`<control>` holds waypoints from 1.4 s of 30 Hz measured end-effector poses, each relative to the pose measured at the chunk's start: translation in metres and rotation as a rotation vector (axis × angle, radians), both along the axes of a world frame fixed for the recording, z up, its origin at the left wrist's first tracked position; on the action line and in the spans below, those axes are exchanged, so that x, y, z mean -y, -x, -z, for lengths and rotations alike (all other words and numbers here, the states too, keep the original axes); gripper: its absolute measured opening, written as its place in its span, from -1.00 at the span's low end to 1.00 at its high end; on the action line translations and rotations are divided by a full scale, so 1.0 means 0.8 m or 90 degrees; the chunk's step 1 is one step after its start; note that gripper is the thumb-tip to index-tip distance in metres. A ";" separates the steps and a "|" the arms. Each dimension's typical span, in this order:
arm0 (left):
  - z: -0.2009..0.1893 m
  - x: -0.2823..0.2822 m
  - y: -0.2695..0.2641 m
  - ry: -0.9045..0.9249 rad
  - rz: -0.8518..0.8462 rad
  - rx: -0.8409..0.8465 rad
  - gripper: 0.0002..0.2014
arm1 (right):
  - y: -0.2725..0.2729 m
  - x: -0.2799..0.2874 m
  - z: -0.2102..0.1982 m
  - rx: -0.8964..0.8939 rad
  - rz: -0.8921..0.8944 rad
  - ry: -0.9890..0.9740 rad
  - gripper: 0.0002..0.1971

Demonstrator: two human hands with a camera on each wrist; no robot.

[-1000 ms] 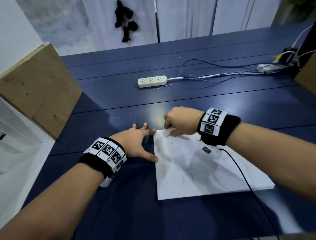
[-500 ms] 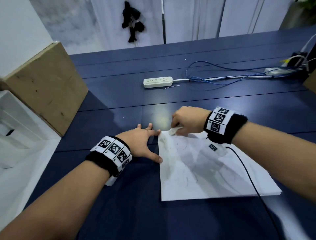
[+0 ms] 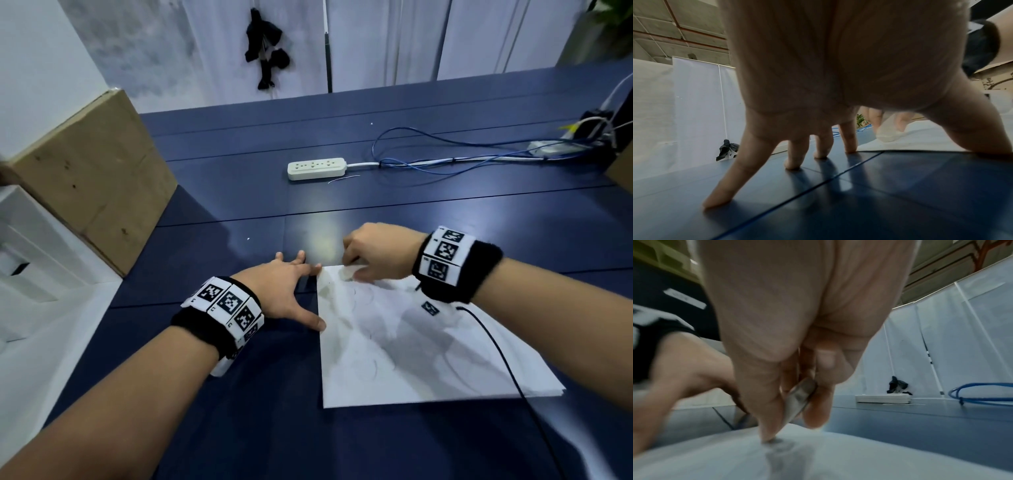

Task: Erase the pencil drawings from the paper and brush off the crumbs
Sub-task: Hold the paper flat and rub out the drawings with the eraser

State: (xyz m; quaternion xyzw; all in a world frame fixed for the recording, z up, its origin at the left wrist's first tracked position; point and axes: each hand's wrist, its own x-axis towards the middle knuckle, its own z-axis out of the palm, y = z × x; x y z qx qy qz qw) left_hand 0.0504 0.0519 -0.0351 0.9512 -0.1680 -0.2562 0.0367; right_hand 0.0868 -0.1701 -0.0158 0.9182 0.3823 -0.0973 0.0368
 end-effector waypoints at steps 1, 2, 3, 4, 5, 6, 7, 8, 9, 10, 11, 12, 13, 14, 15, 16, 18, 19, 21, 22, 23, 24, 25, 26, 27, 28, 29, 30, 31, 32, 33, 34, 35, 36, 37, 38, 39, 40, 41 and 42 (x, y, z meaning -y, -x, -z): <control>0.000 0.000 0.000 0.002 -0.002 -0.001 0.20 | 0.007 0.003 0.001 -0.024 -0.037 -0.003 -0.77; 0.000 0.000 0.000 0.002 -0.003 -0.003 0.20 | 0.018 0.005 0.001 -0.069 -0.072 -0.010 -0.76; -0.001 0.000 0.000 0.001 -0.003 -0.006 0.20 | 0.027 0.006 0.003 -0.122 -0.091 -0.012 -0.76; -0.002 0.001 0.000 0.000 -0.003 -0.007 0.20 | 0.033 0.006 0.001 -0.163 -0.096 -0.006 -0.75; -0.002 0.001 0.001 -0.001 -0.001 -0.007 0.20 | 0.033 0.005 0.001 -0.174 -0.091 -0.003 -0.75; -0.002 0.002 0.001 -0.004 0.001 -0.005 0.20 | 0.028 0.003 0.001 -0.152 -0.076 -0.002 -0.75; -0.003 0.002 0.001 -0.005 0.003 -0.003 0.19 | 0.018 0.000 0.002 -0.104 -0.051 0.001 -0.76; -0.003 0.003 0.001 -0.005 0.004 -0.001 0.18 | 0.008 -0.001 0.001 -0.052 -0.016 0.008 -0.77; -0.004 0.003 0.002 -0.005 0.004 -0.002 0.18 | -0.002 -0.002 0.001 -0.018 0.023 0.007 -0.78; -0.004 0.003 0.002 -0.004 0.003 -0.004 0.18 | -0.007 -0.002 0.000 -0.008 0.053 0.002 -0.78; -0.004 0.003 0.002 -0.003 0.002 -0.005 0.17 | -0.008 -0.001 0.003 -0.006 0.064 0.004 -0.79; -0.005 0.003 0.002 -0.002 0.001 -0.003 0.17 | -0.004 0.000 0.002 0.001 0.052 0.012 -0.79; -0.004 0.003 0.003 0.000 0.000 -0.003 0.17 | 0.005 0.001 0.002 0.003 0.028 0.018 -0.78; -0.004 0.003 0.002 0.001 -0.002 -0.003 0.17 | 0.013 0.003 0.001 -0.010 -0.012 0.015 -0.78; -0.004 0.003 0.002 0.002 -0.004 -0.003 0.18 | 0.024 0.006 0.000 -0.039 -0.060 0.011 -0.78; -0.004 0.002 0.002 0.002 -0.004 -0.005 0.18 | 0.032 0.007 0.000 -0.081 -0.090 0.011 -0.78; -0.004 0.002 0.002 0.001 -0.004 -0.007 0.18 | 0.036 0.006 0.000 -0.127 -0.096 0.015 -0.78; -0.004 0.002 0.002 0.001 -0.004 -0.008 0.19 | 0.029 0.004 0.001 -0.112 -0.079 0.010 -0.78; -0.005 0.003 0.002 -0.001 -0.003 -0.004 0.19 | 0.008 0.001 0.002 -0.043 -0.018 0.004 -0.78; -0.005 0.003 0.002 -0.002 -0.003 -0.001 0.18 | 0.000 0.001 0.001 -0.022 0.015 0.001 -0.78; -0.006 0.004 0.003 -0.002 -0.002 0.002 0.18 | -0.004 0.002 0.000 -0.017 0.035 -0.004 -0.78; -0.006 0.004 0.003 -0.002 -0.002 0.003 0.18 | -0.005 0.004 0.001 -0.018 0.044 -0.006 -0.78; -0.007 0.004 0.004 -0.001 -0.003 0.003 0.18 | -0.001 0.007 0.001 -0.019 0.038 -0.008 -0.78; -0.006 0.003 0.004 0.001 -0.005 0.002 0.18 | 0.006 0.010 0.000 -0.026 0.021 -0.013 -0.79; -0.006 0.003 0.003 0.003 -0.007 -0.001 0.18 | 0.015 0.014 0.001 -0.047 -0.015 -0.023 -0.79; -0.005 0.003 0.003 0.006 -0.011 -0.004 0.18 | 0.025 0.016 0.001 -0.079 -0.055 -0.024 -0.78; -0.005 0.003 0.003 0.007 -0.014 -0.006 0.19 | 0.031 0.018 0.003 -0.112 -0.079 -0.012 -0.77; -0.005 0.003 0.003 0.007 -0.016 -0.006 0.19 | 0.034 0.017 0.002 -0.135 -0.085 0.001 -0.75; -0.006 0.003 0.003 0.006 -0.016 -0.006 0.19 | 0.032 0.016 0.002 -0.135 -0.079 0.002 -0.73; -0.006 0.004 0.003 0.006 -0.015 -0.005 0.19 | 0.024 0.013 0.003 -0.117 -0.059 0.001 -0.72; -0.006 0.005 0.004 0.005 -0.012 -0.002 0.18 | 0.014 0.011 0.003 -0.084 -0.033 0.003 -0.73; -0.007 0.005 0.004 0.005 -0.010 0.000 0.17 | 0.006 0.008 0.002 -0.053 -0.009 0.001 -0.74; -0.008 0.005 0.004 0.006 -0.010 0.001 0.17 | -0.001 0.007 0.002 -0.033 0.014 -0.007 -0.75; -0.008 0.005 0.004 0.007 -0.012 0.000 0.17 | -0.005 0.007 0.002 -0.028 0.030 -0.015 -0.75; -0.008 0.005 0.004 0.010 -0.014 -0.003 0.17 | -0.005 0.008 0.003 -0.029 0.037 -0.021 -0.75; -0.008 0.004 0.004 0.012 -0.017 -0.007 0.17 | -0.002 0.011 0.004 -0.029 0.030 -0.028 -0.75; -0.008 0.004 0.004 0.013 -0.019 -0.011 0.18 | 0.005 0.014 0.005 -0.033 0.013 -0.039 -0.76; -0.008 0.004 0.003 0.014 -0.020 -0.012 0.17 | 0.012 0.018 0.005 -0.045 -0.013 -0.050 -0.77; -0.007 0.004 0.004 0.013 -0.020 -0.012 0.17 | 0.020 0.021 0.006 -0.058 -0.039 -0.048 -0.77; -0.008 0.005 0.004 0.009 -0.019 -0.011 0.17 | 0.026 0.023 0.007 -0.065 -0.055 -0.030 -0.78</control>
